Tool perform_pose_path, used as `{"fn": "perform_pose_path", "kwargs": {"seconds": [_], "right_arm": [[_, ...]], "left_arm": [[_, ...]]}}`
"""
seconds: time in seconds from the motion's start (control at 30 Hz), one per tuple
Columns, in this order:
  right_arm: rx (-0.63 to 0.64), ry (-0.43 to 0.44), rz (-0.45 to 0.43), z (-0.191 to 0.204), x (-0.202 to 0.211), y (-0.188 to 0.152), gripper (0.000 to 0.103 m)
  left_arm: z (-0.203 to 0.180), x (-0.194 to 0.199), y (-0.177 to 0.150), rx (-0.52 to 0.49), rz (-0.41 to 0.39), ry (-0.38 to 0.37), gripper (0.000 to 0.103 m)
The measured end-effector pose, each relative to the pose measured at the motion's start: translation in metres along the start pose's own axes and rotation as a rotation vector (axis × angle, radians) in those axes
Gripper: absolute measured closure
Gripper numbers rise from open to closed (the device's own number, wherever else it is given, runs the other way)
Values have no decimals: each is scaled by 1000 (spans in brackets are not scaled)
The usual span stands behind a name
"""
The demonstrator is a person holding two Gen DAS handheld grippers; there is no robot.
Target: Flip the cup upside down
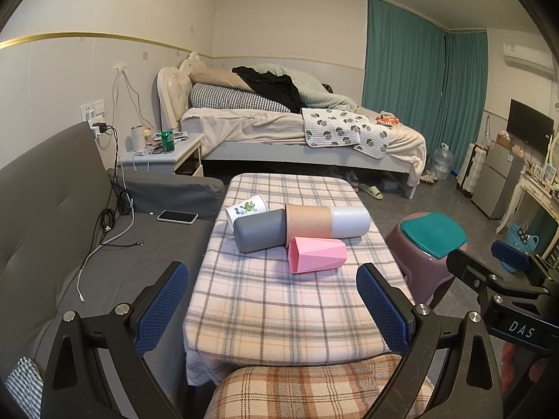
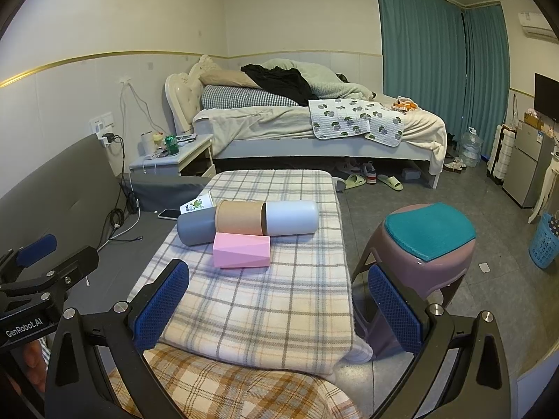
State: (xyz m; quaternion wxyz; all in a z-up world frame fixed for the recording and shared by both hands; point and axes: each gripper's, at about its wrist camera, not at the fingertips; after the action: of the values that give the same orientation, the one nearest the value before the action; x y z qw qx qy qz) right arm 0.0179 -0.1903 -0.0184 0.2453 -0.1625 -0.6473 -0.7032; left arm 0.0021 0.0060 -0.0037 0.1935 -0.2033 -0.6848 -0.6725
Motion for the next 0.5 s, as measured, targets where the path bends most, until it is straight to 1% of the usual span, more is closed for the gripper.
{"fn": "perform_pose_path", "kwargs": {"seconds": [0.5], "right_arm": [[-7,7,10,4,-1,-4,0]], "left_arm": [[0,0,0,0,1,-1,3]]}}
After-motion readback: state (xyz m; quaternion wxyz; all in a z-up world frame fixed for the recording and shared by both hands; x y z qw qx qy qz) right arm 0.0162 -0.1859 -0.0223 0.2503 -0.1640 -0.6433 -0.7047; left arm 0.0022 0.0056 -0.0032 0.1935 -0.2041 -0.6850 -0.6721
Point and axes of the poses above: each gripper's, at about its wrist camera, not at the fingertips, and x roughly against the way its jaws point, z to its left, y to its top, and after that the axes turned 2 degrees about -x, right-handed
